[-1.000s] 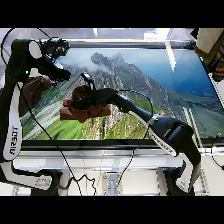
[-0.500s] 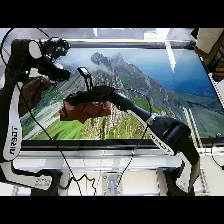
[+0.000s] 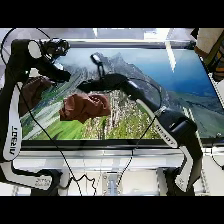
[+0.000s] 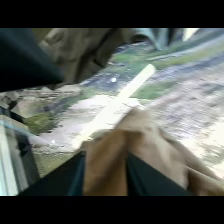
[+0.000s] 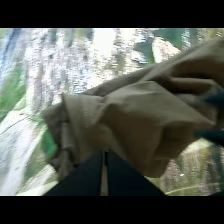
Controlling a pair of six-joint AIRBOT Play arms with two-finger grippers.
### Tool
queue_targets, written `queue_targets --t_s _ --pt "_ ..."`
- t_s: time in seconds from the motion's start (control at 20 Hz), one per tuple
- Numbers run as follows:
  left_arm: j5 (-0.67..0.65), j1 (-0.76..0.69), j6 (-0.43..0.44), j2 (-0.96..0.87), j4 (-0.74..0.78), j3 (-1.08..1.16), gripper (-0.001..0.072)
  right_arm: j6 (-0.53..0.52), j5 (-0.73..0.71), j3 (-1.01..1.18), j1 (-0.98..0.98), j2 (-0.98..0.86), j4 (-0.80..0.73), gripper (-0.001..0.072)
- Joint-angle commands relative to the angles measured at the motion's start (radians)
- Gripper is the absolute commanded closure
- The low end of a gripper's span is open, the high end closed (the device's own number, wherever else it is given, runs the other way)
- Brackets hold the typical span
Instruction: Fold the shirts.
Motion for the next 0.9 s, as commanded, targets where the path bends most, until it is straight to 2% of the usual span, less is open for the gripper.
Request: queue_targets --t_s 0.0,0.05,0.1,0.25,0.3,0.4,0.6,0.85 --pt "-0.012 0.001 0.076 -0.008 -0.224 0.000 0.0308 0.160 -0.184 0.002 -0.138 0.000 -0.137 0.0272" --pt "-0.009 0.001 0.077 -0.016 -0.275 0.000 0.0154 0.187 -0.252 0.002 -0.176 0.000 -0.170 0.0251" --pt "-0.010 0.001 0.081 -0.027 -0.299 0.000 0.0146 0.200 -0.312 0.002 -0.208 0.000 -0.180 0.0216" --pt "-0.040 0.001 0.069 -0.078 -0.252 0.000 0.0150 0.219 -0.383 -0.014 -0.253 0.000 -0.213 0.0179" --pt "-0.056 0.001 0.060 -0.096 -0.243 -0.005 0.0177 0.220 -0.381 -0.032 -0.259 -0.001 -0.215 0.0179" --pt "-0.074 0.001 0.061 -0.126 -0.236 -0.036 0.0290 0.219 -0.376 -0.083 -0.258 -0.002 -0.216 0.0178" --pt "-0.056 0.001 0.055 -0.160 -0.178 -0.156 0.0291 0.210 -0.363 -0.169 -0.256 -0.023 -0.181 0.0178" --pt "-0.029 0.001 0.023 -0.168 -0.003 -0.294 0.0290 0.178 -0.348 -0.177 -0.254 -0.078 -0.050 0.0178"
